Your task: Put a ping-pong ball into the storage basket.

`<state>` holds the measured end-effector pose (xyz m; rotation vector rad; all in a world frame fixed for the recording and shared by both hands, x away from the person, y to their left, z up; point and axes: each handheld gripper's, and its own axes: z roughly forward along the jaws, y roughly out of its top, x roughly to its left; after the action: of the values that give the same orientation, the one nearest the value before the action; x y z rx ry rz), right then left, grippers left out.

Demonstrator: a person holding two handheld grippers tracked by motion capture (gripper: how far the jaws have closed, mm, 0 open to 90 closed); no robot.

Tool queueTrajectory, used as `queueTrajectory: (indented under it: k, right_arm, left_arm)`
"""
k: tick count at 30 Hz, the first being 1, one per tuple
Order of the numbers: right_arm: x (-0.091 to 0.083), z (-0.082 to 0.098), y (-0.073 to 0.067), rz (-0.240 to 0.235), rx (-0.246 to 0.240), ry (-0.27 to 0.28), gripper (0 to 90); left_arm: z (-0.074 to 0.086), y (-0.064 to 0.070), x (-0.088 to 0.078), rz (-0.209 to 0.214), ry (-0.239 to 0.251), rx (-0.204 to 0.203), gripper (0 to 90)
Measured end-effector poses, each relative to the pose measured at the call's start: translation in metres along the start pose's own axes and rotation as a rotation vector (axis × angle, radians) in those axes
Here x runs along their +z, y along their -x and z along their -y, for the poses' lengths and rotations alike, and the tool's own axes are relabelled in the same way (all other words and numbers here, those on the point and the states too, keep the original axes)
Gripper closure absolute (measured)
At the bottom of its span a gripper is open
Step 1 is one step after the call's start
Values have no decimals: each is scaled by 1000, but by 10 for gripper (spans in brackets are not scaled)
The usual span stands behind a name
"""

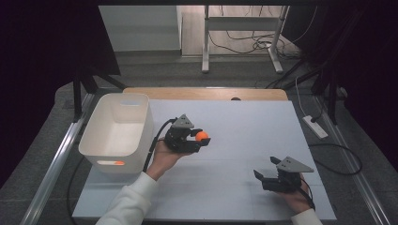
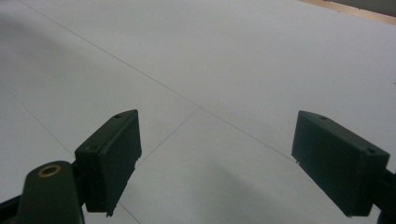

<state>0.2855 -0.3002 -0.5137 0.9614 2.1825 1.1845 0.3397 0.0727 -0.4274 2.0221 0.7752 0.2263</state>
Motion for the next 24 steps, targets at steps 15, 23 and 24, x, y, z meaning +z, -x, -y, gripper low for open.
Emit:
queueTrajectory:
  k: [15,23,24]
  right_arm:
    - [-1,0,0,1,3,7,159]
    - [0,-1,0,0,2,8,160]
    - [-1,-1,0,0,2,8,160]
  left_arm:
    - [-10,-8,-28,-43,44,3,500]
    - [-9,-14,-42,-77,64,-12,500]
    - [-9,-15,-44,-81,66,-15,500]
